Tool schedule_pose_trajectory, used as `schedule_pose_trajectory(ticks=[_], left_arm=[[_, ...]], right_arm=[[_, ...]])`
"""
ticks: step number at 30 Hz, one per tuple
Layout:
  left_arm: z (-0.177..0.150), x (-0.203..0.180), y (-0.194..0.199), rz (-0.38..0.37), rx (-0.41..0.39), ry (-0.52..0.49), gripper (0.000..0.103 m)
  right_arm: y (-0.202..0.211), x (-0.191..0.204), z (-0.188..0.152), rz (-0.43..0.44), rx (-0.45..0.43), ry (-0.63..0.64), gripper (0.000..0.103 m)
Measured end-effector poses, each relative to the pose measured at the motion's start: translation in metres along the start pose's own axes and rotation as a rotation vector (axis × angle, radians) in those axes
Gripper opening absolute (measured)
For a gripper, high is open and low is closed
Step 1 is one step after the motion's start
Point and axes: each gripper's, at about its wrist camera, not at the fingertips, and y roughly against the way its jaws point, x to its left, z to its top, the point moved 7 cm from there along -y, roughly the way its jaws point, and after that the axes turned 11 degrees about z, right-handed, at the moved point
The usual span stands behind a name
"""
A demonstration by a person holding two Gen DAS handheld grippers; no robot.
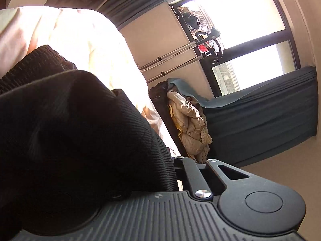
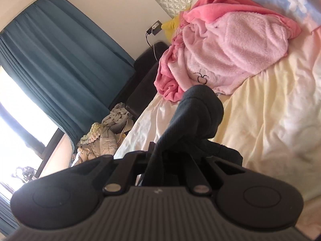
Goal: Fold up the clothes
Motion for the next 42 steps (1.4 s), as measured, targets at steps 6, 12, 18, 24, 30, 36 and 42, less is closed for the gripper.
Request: schedule_pose_trajectory(ticks=[6, 12, 18, 24, 30, 36, 42], left_arm=[[0.025, 0.004, -0.107, 0.105, 0.059, -0.005, 0.012], [0.032, 0.018, -0.161, 0.217, 0.096, -0.067, 0.025], [0.025, 0.002, -0.133, 0.121, 0.043, -0.107, 0.088], [-0.011, 0.020, -0.059, 0.027, -0.021, -0.067, 0.094], [-0.048, 0.075, -0.010, 0.132, 0.051, 0.106, 0.098], [-0.043, 0.086, -0.016, 0.204, 0.039, 0.093, 0.098], [-0.036, 0.096, -0.071, 0.202, 0.096, 0.149, 0.096]], right_arm=[[-0.134, 0.018, -0.031, -0.098, 0.101, 0.137, 0.004], [-0.199, 0.013, -0.066, -0.073, 0.227, 0.251, 0.016], [-0.163, 0.006, -0.051, 0.027, 0.232, 0.201, 0.046], [-0.083, -0.008, -0.045, 0.091, 0.221, 0.136, 0.057], [-0.023, -0.044, -0.064, 0.077, 0.298, -0.012, 0.061], [-0.007, -0.063, -0.088, 0.087, 0.362, -0.127, 0.070], [-0.043, -0.060, -0.109, 0.129, 0.401, -0.079, 0.071]])
